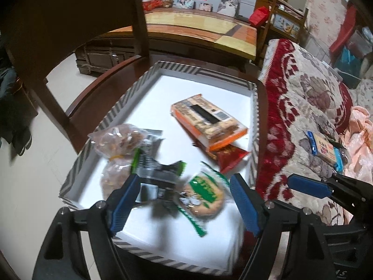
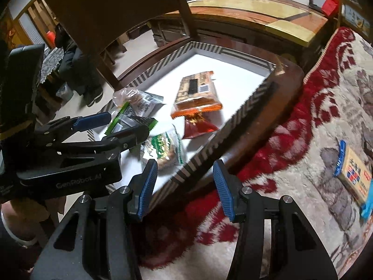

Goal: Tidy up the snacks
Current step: 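Move both grippers back to the remaining snacks on the blanket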

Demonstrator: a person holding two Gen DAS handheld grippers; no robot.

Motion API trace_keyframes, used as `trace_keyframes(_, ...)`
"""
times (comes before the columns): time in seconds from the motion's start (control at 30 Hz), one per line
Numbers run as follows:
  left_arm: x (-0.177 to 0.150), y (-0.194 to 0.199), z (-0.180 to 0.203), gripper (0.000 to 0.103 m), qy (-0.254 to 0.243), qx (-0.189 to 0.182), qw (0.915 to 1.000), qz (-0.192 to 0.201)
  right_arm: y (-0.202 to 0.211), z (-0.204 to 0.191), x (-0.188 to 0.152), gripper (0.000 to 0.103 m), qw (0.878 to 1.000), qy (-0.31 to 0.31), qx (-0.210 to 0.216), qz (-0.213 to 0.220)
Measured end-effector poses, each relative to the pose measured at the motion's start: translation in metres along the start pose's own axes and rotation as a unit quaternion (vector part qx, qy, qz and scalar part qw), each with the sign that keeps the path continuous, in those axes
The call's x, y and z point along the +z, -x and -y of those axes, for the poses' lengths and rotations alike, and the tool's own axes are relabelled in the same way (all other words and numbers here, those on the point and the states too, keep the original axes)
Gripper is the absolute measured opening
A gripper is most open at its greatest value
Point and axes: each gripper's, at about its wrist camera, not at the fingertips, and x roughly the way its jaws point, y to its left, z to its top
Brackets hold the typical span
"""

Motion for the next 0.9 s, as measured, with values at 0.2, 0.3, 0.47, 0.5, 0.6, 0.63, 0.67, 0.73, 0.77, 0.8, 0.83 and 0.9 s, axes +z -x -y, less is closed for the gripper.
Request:
trace_keyframes(0.2,-0.002,0.001,0.027,0.081,-0.025,-0.017,0.9995,-0.004,0.013,0.019,-0.014,0.049,1.0,-0.019,-0.015,0.005)
trace_keyframes(0.3,-0.003,-0.001,0.041,0.081,-0.035,-0.028,0.999,-0.008,0.021,0.032,-0.022,0.049,0.999,-0.035,-0.021,0.007)
trace_keyframes(0.47,-0.005,-0.006,0.07,0.081,-0.059,-0.048,0.9969,-0.019,0.034,0.056,-0.038,0.049,0.998,-0.059,-0.036,0.011)
trace_keyframes(0.5,-0.006,-0.007,0.076,0.081,-0.064,-0.054,0.9963,-0.022,0.036,0.062,-0.042,0.049,0.997,-0.065,-0.038,0.01)
trace_keyframes(0.6,-0.008,-0.011,0.096,0.081,-0.078,-0.069,0.994,-0.031,0.044,0.081,-0.057,0.049,0.995,-0.085,-0.052,0.008)
trace_keyframes(0.63,-0.009,-0.012,0.102,0.081,-0.084,-0.072,0.9933,-0.035,0.049,0.091,-0.064,0.049,0.994,-0.097,-0.057,0.009)
trace_keyframes(0.67,-0.009,-0.013,0.108,0.081,-0.088,-0.075,0.9926,-0.037,0.05,0.096,-0.068,0.049,0.993,-0.105,-0.058,0.009)
trace_keyframes(0.73,-0.011,-0.016,0.121,0.081,-0.096,-0.083,0.991,-0.043,0.058,0.115,-0.082,0.049,0.989,-0.129,-0.066,0.011)
trace_keyframes(0.77,-0.011,-0.018,0.127,0.081,-0.1,-0.087,0.9901,-0.046,0.061,0.12,-0.086,0.049,0.988,-0.136,-0.07,0.011)
trace_keyframes(0.8,-0.01,-0.02,0.133,0.081,-0.105,-0.09,0.9892,-0.049,0.064,0.128,-0.093,0.049,0.986,-0.146,-0.074,0.012)
trace_keyframes(0.83,-0.009,-0.022,0.138,0.081,-0.109,-0.092,0.9885,-0.051,0.068,0.138,-0.1,0.049,0.984,-0.158,-0.08,0.012)
trace_keyframes(0.9,-0.006,-0.025,0.152,0.081,-0.121,-0.098,0.9864,-0.053,0.075,0.153,-0.11,0.049,0.98,-0.178,-0.088,0.014)
